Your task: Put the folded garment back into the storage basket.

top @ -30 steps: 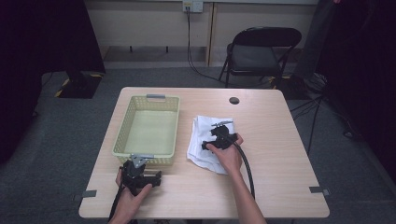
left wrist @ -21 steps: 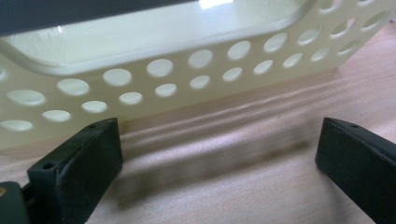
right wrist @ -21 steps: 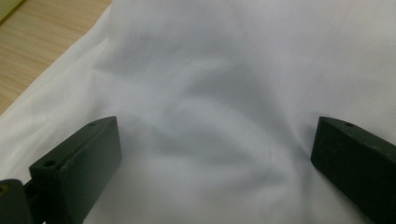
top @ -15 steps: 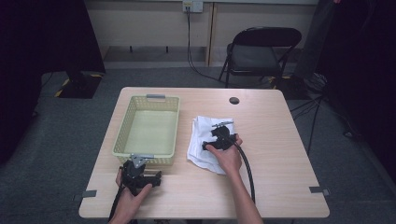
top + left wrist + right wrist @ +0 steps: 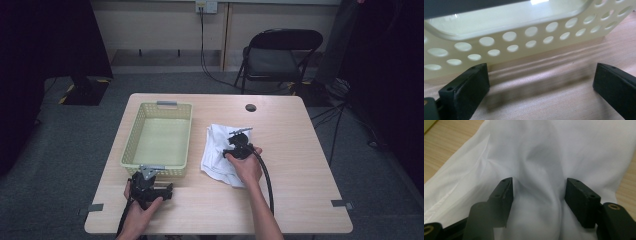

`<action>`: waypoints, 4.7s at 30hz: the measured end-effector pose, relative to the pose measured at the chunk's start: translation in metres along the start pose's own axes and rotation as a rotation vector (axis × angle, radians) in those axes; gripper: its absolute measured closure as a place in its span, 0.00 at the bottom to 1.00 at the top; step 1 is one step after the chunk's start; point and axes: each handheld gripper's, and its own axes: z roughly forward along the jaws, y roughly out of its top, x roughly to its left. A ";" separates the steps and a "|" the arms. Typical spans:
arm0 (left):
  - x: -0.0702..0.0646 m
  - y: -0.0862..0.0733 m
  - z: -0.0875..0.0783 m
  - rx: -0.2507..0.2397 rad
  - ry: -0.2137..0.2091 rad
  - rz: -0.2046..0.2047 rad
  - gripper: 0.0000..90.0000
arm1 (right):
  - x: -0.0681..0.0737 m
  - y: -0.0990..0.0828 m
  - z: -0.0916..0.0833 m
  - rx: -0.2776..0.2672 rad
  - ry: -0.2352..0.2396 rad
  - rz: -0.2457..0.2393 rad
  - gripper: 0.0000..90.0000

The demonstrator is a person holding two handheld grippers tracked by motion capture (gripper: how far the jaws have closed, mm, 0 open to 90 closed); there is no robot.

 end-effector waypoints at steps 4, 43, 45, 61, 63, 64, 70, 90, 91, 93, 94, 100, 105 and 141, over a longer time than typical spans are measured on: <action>0.000 0.000 0.000 0.000 -0.003 0.004 0.00 | -0.001 0.000 -0.002 -0.007 0.003 0.000 0.59; 0.000 0.000 0.000 0.000 -0.006 0.006 0.00 | -0.020 -0.009 -0.033 -0.170 0.205 0.180 0.93; 0.000 0.000 0.000 0.000 -0.006 0.006 0.00 | -0.021 -0.009 -0.036 -0.181 0.209 0.184 0.92; 0.000 0.000 0.000 0.000 -0.006 0.006 0.00 | -0.023 -0.006 -0.061 -0.256 0.261 0.193 0.93; 0.000 0.000 0.000 0.000 -0.006 0.006 0.00 | -0.023 -0.006 -0.063 -0.262 0.267 0.194 0.93; 0.000 0.000 0.000 0.000 -0.006 0.006 0.00 | -0.023 -0.007 -0.064 -0.267 0.266 0.193 0.93; 0.000 0.000 0.000 0.000 -0.006 0.006 0.00 | -0.023 -0.006 -0.069 -0.283 0.275 0.195 0.93; 0.000 0.000 0.000 0.000 -0.006 0.007 0.00 | -0.022 0.000 -0.090 -0.354 0.320 0.216 0.93; 0.000 0.000 0.000 0.000 -0.006 0.007 0.00 | -0.021 0.000 -0.091 -0.356 0.323 0.216 0.93; 0.000 0.000 0.000 0.000 -0.006 0.007 0.00 | -0.020 0.001 -0.093 -0.363 0.327 0.214 0.93; 0.000 0.000 0.000 0.000 -0.006 0.007 0.00 | -0.019 0.001 -0.095 -0.372 0.334 0.214 0.93; 0.000 0.000 0.000 0.000 -0.006 0.007 0.00 | -0.017 0.005 -0.102 -0.388 0.345 0.211 0.93; 0.000 0.000 0.000 -0.001 -0.007 0.006 0.00 | -0.017 0.008 -0.105 -0.399 0.350 0.209 0.93; 0.000 0.000 0.000 0.000 -0.008 0.008 0.00 | 0.007 0.035 -0.131 -0.472 0.410 0.184 0.93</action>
